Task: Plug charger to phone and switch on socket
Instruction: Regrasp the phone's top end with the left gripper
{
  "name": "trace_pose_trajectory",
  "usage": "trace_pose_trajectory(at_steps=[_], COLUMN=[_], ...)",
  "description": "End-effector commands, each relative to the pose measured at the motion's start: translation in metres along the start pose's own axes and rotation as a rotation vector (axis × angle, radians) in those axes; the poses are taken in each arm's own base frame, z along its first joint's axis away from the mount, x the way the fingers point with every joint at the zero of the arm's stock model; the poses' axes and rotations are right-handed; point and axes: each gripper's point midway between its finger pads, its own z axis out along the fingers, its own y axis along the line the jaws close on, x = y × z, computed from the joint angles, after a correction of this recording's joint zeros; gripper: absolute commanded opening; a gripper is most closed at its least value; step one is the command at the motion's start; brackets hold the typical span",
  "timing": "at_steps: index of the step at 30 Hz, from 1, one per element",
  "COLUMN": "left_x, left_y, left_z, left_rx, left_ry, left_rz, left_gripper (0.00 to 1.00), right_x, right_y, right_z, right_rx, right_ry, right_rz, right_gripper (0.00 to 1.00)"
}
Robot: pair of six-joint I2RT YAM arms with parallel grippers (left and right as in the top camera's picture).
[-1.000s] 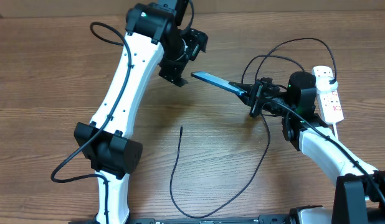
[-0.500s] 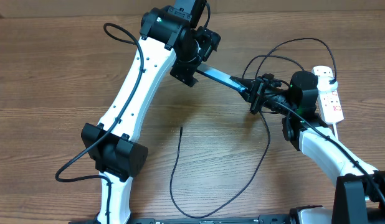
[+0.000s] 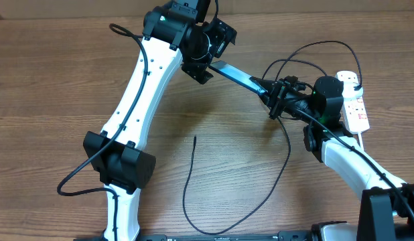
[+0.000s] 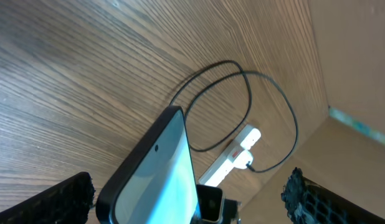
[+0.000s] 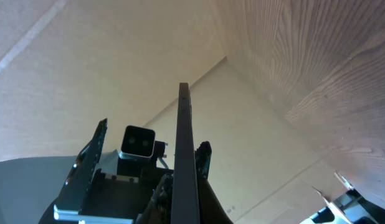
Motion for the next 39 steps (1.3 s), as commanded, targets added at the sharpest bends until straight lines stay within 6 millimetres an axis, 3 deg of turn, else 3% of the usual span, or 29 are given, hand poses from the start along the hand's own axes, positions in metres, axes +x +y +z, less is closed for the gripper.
trace_pose_trajectory(at_steps=[1, 6, 13, 19, 24, 29, 39], left_x=[0.011, 0.022, 0.014, 0.01, 0.019, 0.03, 0.029], left_y=[-0.001, -0.016, 0.006, 0.001, -0.012, -0.013, -0.013], left_z=[0.001, 0.014, 0.038, 0.043, 0.051, 0.06, 0.061], left_rx=[0.018, 0.105, 0.032, 0.05, 0.108, 0.11, 0.107], left_ry=[0.068, 0.171, 0.131, 0.096, 0.111, 0.125, 0.114], left_rz=[0.051, 0.071, 0.062, 0.099, 0.141, 0.148, 0.128], left_gripper=[1.0, 1.0, 1.0, 1.0, 1.0, 1.0, 1.0], right_x=[0.002, -0.001, -0.007, -0.011, -0.012, -0.015, -0.021], right_y=[0.016, 0.018, 0.023, 0.025, 0.026, 0.027, 0.032], right_z=[0.0, 0.0, -0.001, -0.001, -0.001, -0.002, -0.003], right_rx=[-0.042, -0.058, -0.084, -0.097, -0.103, -0.113, -0.139], right_ry=[-0.007, -0.026, -0.06, -0.08, -0.088, -0.104, -0.142], right_rz=[0.101, 0.094, 0.081, 0.081, 0.082, 0.082, 0.082], right_gripper=[0.04, 0.04, 0.04, 0.04, 0.04, 0.04, 0.04])
